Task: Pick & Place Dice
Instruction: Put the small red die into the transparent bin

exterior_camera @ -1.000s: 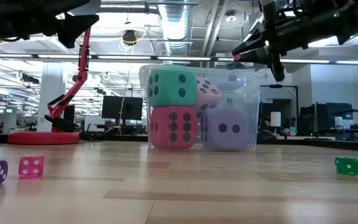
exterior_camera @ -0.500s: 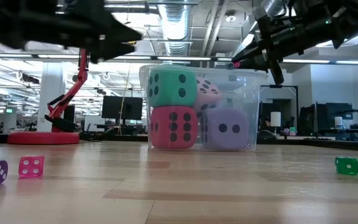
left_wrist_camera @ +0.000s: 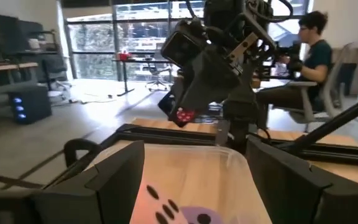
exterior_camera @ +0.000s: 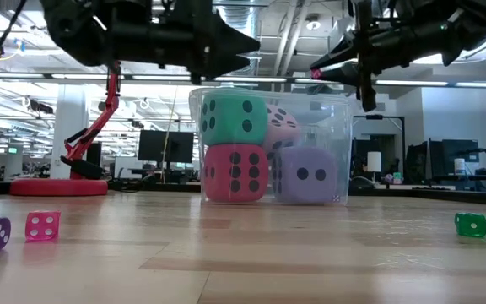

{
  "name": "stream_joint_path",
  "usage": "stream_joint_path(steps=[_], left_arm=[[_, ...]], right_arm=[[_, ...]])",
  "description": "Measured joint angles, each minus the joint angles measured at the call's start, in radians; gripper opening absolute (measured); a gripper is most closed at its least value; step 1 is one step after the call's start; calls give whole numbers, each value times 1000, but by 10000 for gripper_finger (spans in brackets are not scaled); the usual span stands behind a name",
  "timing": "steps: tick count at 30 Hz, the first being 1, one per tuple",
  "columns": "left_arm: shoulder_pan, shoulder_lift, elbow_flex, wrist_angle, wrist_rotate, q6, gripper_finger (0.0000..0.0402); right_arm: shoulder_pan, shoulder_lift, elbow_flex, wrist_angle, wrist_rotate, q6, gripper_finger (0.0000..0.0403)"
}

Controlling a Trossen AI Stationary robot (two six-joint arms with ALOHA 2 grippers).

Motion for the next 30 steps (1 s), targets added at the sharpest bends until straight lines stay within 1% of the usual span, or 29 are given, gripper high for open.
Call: stream_joint_path(steps=[4, 7, 13, 17, 21, 28, 30], left_arm=[[17, 56, 48, -2, 104, -2, 274], [20, 98, 94, -2, 150, 1, 274], [20, 216, 213, -2, 172, 3, 274], [25, 267, 252, -5, 172, 3, 274], [25, 288, 270, -1, 172, 2, 274], [25, 292, 271, -2, 172, 1, 274], [26, 292, 271, -2, 169, 1, 274]], right_arm=[[0, 0, 0, -27, -1, 2, 69], [0, 0, 0, -34, -1, 11, 69], [0, 0, 0, -34, -2, -4, 69], [0, 0, 0, -29, -4, -9, 72], [1, 0, 0, -25, -4, -13, 93], [1, 0, 0, -26, -5, -24, 154], [1, 0, 0, -24, -24, -17, 172]])
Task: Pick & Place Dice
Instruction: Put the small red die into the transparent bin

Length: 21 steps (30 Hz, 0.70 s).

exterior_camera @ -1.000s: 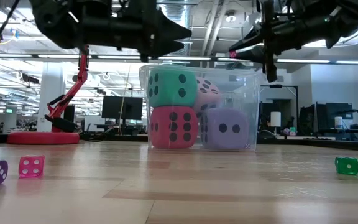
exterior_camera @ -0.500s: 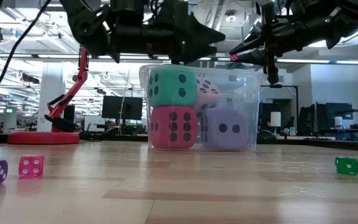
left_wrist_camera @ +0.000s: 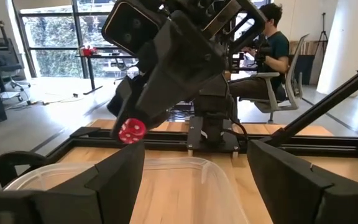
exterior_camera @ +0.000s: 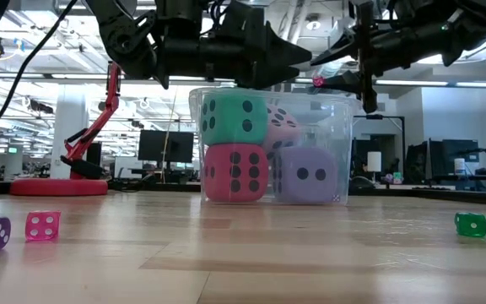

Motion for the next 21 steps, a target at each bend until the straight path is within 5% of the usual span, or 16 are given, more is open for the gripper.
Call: stream_joint_path(steps=[8, 21], left_arm=[[6, 0, 0, -6, -22, 15, 274], [33, 0, 38, -79, 12, 131, 274]], right_arm=[[0, 0, 0, 2, -55, 17, 219], [0, 0, 0, 6, -84, 9, 234]])
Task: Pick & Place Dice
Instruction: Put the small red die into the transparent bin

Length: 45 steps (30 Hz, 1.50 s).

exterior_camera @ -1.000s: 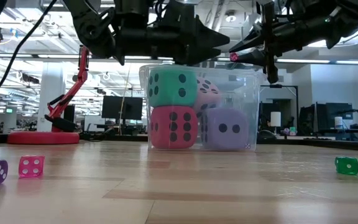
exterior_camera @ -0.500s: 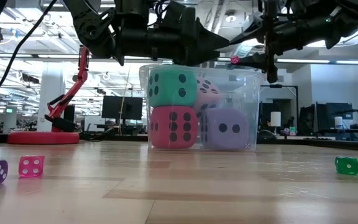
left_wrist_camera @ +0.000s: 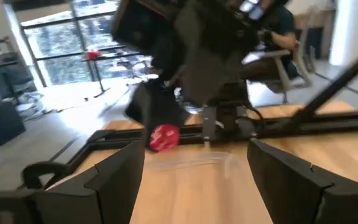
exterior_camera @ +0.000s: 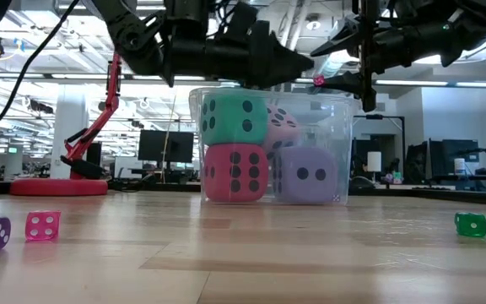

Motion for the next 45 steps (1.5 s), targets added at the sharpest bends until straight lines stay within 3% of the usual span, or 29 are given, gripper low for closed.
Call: stream_joint_path(steps=[8, 23, 45], left_arm=[[-3, 0, 94, -201, 13, 155, 274], [6, 0, 94, -184, 5, 161, 274], [3, 0, 94, -199, 5, 158, 274]], right_arm=[[-2, 0, 15, 19, 0, 0, 234], [-2, 0, 43, -66, 0, 0, 234], [-2, 80, 43, 21, 3, 26, 234]])
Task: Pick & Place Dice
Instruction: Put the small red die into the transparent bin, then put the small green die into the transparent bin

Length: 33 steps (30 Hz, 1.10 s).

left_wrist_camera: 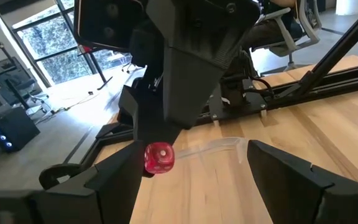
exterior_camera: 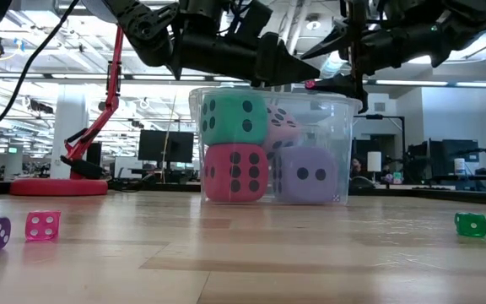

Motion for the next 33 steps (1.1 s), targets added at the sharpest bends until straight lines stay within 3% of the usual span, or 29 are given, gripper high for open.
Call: stream_joint_path(steps=[15, 20, 26, 33], left_arm=[[-8, 0, 0, -1, 0, 0, 274], [-4, -27, -4, -37, 0, -25, 274], [-5, -157, -5, -275, 1, -172, 274], [-47, -320, -5, -496, 1, -237, 274]], right_arm=[[-54, -1, 0, -1, -6, -53, 234], [-81, -44, 0, -3, -176, -129, 228], [-112, -133, 0, -42, -404, -137, 203], [-92, -248, 0, -140, -446, -288, 147]])
